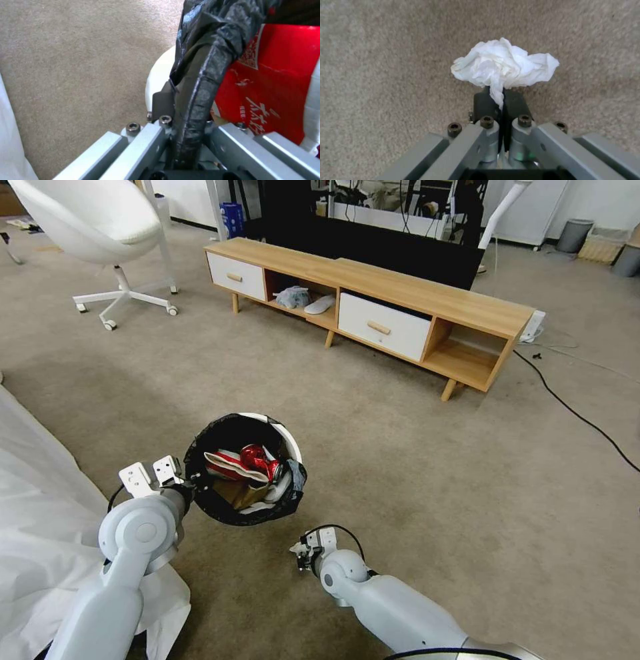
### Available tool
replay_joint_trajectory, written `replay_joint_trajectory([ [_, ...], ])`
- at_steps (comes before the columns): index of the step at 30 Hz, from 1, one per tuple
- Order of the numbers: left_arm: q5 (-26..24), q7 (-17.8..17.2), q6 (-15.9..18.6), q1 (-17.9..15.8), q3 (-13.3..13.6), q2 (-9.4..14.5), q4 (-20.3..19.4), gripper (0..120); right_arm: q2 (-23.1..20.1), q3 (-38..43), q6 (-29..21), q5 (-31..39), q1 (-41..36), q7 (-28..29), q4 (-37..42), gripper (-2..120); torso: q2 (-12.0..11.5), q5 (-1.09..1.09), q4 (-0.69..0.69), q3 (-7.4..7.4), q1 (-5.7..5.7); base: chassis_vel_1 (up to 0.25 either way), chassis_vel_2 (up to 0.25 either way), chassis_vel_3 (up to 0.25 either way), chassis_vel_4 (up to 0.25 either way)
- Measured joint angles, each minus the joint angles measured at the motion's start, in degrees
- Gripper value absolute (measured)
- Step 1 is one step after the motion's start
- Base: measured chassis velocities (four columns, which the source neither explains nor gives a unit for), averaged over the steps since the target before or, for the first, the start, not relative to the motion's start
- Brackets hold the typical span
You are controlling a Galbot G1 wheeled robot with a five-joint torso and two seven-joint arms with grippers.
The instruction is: Pick up the trash bin and place the garbage on the floor into it.
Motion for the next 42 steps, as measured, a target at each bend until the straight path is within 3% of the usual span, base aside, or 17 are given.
replay_joint_trajectory([
  [13, -0.6, 0.0, 0.0, -1.2, 1.9, 0.2, -0.3, 0, -5.7, -0.1, -0.5, 5.2, 1.2, 4.9, 11.3, 0, 0.0, 0.0, -0.01, 0.0, 0.0, 0.0, 0.0, 0.0, 0.0],
  [18, -1.3, 0.2, 0.0, -1.8, 2.6, 0.8, -0.3, 0, -11.9, 1.6, -0.7, 7.8, 0.8, 7.4, 17.8, 0, 0.0, 0.01, -0.01, 0.0, 0.0, 0.0, 0.0, 0.0, 0.0],
  [20, -1.8, 0.3, 0.2, -2.0, 3.1, 1.4, -0.6, 0, -17.3, 3.5, -1.0, 9.6, -0.4, 9.1, 23.4, 0, 0.0, 0.01, -0.02, 0.0, 0.0, 0.0, 0.0, 0.0, 0.0],
  [34, -3.1, 0.6, 0.2, -2.9, 4.3, 3.2, -1.7, 0, -29.5, 15.6, -1.4, 10.0, -11.4, 11.8, 38.1, 0, 0.0, 0.02, -0.02, 0.0, 0.0, 0.0, 0.0, 0.0, 0.0],
  [42, -5.3, 0.1, 0.3, -1.4, 4.7, 4.8, -3.5, 0, -37.4, 25.2, -1.1, 10.1, -15.0, 11.6, 45.4, 0, 0.0, 0.01, 0.01, 0.0, 0.0, 0.0, 0.0, 0.0, 0.0],
])
